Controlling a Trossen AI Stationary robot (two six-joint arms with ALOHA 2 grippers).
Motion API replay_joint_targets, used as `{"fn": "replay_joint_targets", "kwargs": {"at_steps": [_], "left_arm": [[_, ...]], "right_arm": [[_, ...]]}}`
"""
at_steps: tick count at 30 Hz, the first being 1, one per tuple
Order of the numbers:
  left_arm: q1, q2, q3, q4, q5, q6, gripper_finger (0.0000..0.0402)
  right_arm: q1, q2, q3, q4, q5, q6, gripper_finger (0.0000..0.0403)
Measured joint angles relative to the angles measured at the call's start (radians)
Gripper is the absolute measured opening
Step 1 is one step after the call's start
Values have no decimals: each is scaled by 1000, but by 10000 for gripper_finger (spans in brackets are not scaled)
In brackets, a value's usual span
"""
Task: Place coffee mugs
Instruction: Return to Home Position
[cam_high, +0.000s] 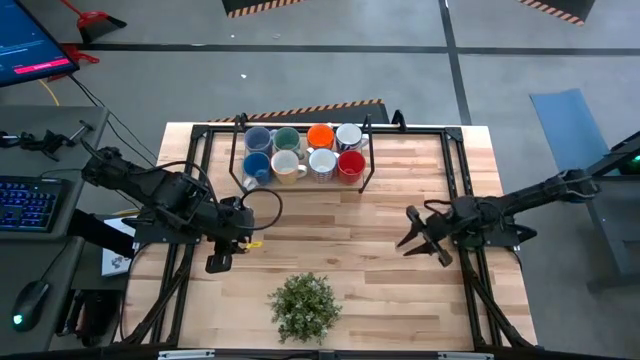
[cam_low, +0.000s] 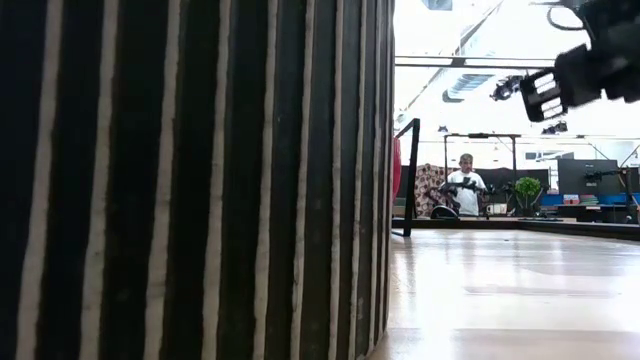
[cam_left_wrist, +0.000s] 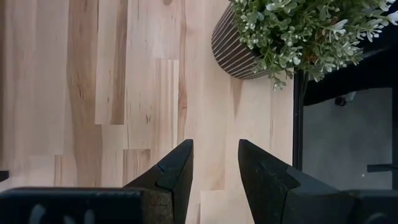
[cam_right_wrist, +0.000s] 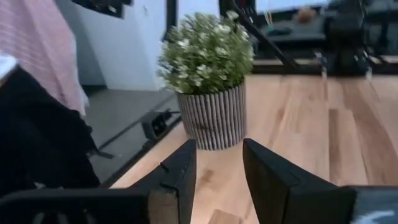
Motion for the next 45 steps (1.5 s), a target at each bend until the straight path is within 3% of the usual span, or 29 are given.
{"fn": "replay_joint_targets", "kwargs": {"at_steps": [9,19,34,45], "left_arm": [[0,0,0,0,0,0,118],[0,0,0,0,0,0,117],[0,0,0,0,0,-1,117],[0,0,0,0,0,-1,117]], "right_arm": [[-176,-257,-36,-164,-128,-74,114],[-231,-469,-36,-373,-38,-63,114],[-231,-517,-36,-377,4,75,114],[-231,-517,-36,-377,4,75,114]]}}
